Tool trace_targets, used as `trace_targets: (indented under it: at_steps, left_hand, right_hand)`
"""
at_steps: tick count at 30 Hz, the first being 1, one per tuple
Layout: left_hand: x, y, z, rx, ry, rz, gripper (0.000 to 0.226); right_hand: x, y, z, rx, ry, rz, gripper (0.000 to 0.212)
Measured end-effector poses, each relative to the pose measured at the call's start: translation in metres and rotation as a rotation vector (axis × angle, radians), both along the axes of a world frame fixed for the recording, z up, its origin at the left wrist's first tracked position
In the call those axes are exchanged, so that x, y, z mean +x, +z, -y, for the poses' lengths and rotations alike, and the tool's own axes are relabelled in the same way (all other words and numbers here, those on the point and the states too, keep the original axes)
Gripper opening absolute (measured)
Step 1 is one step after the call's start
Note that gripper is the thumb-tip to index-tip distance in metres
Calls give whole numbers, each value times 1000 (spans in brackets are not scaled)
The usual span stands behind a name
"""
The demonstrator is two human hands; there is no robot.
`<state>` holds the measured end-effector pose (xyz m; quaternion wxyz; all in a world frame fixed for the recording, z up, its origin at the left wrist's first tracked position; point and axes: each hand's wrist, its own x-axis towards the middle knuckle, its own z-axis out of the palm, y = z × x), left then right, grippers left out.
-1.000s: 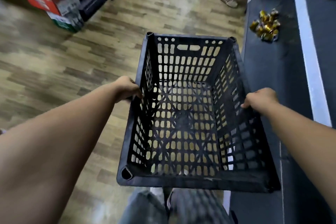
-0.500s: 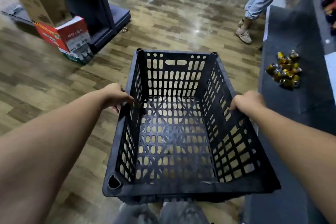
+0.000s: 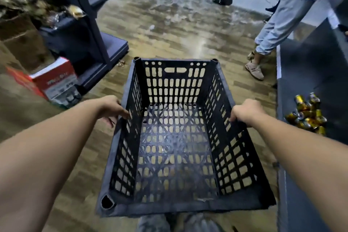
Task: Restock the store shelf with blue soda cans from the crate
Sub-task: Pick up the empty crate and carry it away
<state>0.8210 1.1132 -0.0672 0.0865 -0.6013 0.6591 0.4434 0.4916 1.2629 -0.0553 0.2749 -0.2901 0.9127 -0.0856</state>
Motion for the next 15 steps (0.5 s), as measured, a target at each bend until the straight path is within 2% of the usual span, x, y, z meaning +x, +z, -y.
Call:
trace_targets:
  at_steps: [7,11,15]
  left_hand:
    - [-105,1,186,-11,5,-15,23]
    - [-167,-17,281,3,44,40,14]
    - [-231,-3,377,54,41,55,16]
  right_hand:
    - [-99,13,167,-4,4,-29,16]
    - [-164,-6,268,35,45,-29,16]
    - [-231,-2,378,56,125,-82,17]
